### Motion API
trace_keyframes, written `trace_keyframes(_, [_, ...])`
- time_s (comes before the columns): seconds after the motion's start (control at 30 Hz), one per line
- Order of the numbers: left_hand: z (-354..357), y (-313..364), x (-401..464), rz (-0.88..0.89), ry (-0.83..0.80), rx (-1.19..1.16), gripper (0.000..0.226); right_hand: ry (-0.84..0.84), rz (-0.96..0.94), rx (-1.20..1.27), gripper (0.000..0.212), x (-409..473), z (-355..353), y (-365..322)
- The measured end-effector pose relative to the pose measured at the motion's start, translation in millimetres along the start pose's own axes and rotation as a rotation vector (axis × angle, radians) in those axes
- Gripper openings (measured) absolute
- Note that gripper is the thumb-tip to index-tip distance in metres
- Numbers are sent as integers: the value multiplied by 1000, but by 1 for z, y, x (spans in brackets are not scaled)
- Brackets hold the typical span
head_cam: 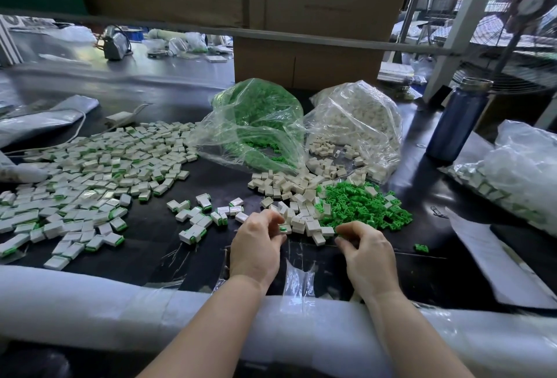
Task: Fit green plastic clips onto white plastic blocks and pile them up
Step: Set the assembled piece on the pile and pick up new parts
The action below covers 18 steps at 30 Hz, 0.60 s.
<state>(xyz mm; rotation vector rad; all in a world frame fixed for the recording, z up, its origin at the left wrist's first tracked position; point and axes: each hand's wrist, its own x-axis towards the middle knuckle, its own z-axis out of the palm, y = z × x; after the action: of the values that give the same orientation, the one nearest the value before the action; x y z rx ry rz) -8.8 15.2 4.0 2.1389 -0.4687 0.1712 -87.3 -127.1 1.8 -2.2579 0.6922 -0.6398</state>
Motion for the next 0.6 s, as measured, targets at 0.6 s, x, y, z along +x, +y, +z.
trace_keyframes(0.6, [-7,-13,15,-338,372,-71,28,30,23,75,8,1,0,4])
